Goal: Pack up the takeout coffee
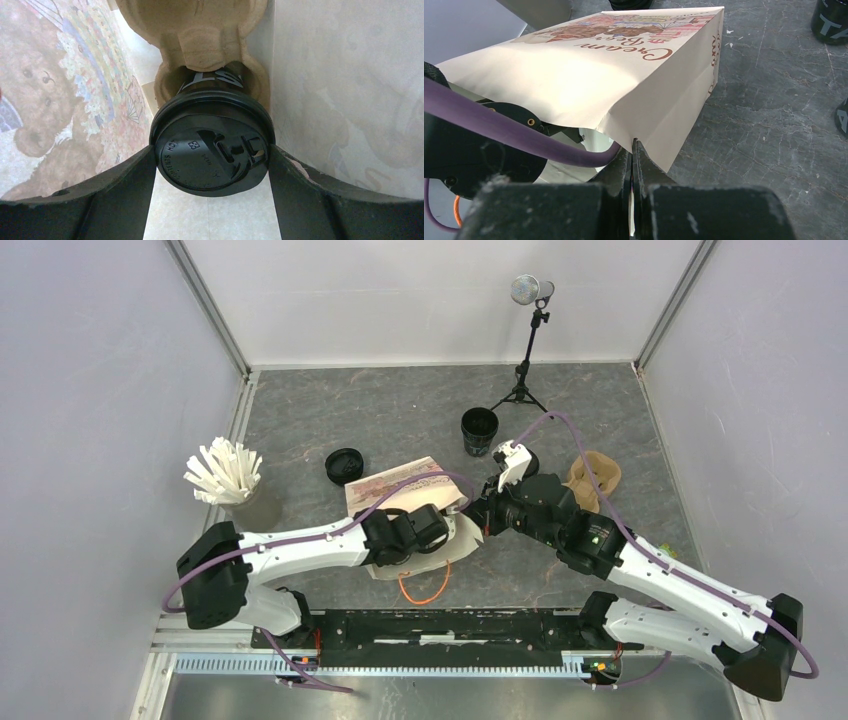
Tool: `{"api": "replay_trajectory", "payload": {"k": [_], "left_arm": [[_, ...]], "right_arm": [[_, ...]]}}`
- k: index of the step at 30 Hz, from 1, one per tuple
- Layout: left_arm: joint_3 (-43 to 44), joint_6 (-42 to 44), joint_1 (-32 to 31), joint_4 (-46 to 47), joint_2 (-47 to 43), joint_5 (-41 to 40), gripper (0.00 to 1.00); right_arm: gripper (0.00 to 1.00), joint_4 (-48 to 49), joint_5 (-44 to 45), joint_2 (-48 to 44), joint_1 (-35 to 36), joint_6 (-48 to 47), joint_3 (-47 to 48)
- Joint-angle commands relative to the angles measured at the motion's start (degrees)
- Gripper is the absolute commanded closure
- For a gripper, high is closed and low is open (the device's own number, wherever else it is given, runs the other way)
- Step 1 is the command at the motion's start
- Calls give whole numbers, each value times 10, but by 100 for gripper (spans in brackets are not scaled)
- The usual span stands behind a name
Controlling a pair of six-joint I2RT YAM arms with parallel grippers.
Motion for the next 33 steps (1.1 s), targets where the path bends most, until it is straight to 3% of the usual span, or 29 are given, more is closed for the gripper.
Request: {"api": "replay_trajectory", "payload": {"k": [1,25,27,33], "left_arm": [[1,7,11,-12,-1,53,34],[51,-20,11,-67,-16,91,16],[50,-22,12,-70,-16,92,9],[46,-24,12,-69,-14,92,4]], "right_arm": [[100,10,-23,2,3,-4,22],[100,13,-18,3,-1,4,15],[100,14,-19,4,-1,4,16],[100,13,-21,5,-2,4,16]]}}
